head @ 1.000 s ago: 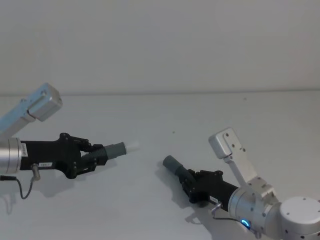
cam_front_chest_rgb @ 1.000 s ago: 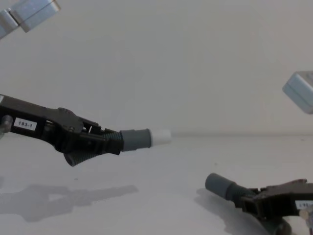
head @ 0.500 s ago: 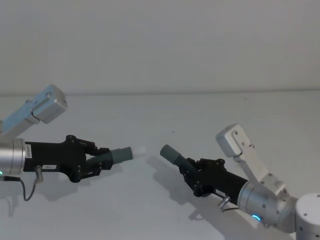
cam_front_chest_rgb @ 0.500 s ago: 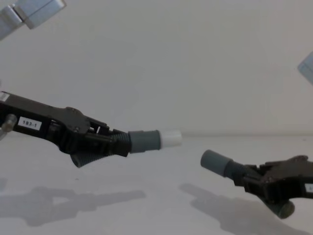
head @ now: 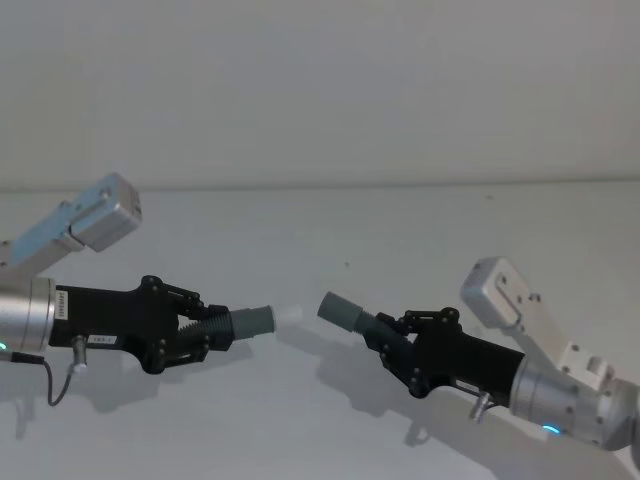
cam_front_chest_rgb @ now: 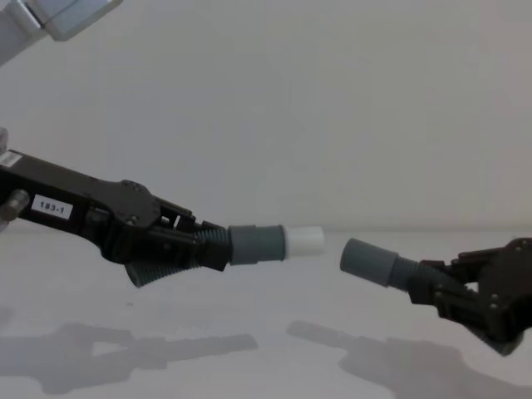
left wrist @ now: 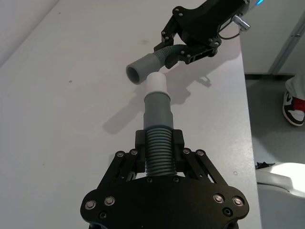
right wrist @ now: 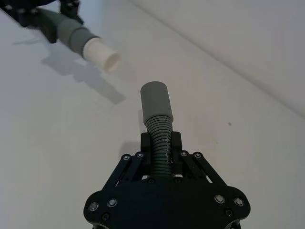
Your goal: Use both hands to pick up one end of the pipe from the table, align the ends, and insert them.
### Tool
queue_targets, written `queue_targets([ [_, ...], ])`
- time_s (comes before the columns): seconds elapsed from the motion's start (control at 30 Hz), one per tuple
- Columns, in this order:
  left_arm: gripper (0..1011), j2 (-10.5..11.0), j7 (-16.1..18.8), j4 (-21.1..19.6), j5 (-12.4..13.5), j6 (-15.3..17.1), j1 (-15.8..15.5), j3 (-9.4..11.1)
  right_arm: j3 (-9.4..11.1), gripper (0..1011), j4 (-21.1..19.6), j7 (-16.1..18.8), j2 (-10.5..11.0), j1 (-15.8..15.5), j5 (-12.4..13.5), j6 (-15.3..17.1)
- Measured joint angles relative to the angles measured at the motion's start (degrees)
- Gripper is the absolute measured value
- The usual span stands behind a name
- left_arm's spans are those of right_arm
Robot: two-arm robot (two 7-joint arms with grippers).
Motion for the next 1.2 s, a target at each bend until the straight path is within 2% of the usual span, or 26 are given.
queue_targets([
  [0.13,292,0.3,-0.4,-0.2,-0.2,-0.1,-0.1,0.2,-0.1,214,1.6,3.4,1.9,0.9,0.3,-3.9],
  [0.2,292,0.5,-0.7,-0.4,-0.4,-0.2,-0.2,0.3,-0.2,214,3.1,6.3,3.5,1.6,0.5,-7.3],
  [0.27,292,0.6,-0.8,-0.5,-0.5,-0.3,-0.2,0.4,-0.2,214,3.5,6.9,3.8,1.8,0.6,-8.1],
  [0.37,292,0.9,-1.2,-0.6,-0.7,-0.5,-0.3,0.5,-0.3,214,5.4,9.7,5.3,2.7,0.7,-11.6],
  [0.53,292,1.0,-1.7,-0.7,-0.9,-0.8,-0.5,0.9,-0.5,214,7.9,12.5,6.9,3.7,0.8,-15.3],
  [0.77,292,0.7,-3.0,-0.1,-1.1,-1.6,-1.3,1.8,-0.8,214,10.2,14.7,8.0,4.8,0.9,-18.7],
  [1.2,292,-0.5,-5.0,1.6,-1.5,-2.8,-2.5,3.5,-1.3,214,11.6,16.5,8.1,6.2,1.9,-22.3],
])
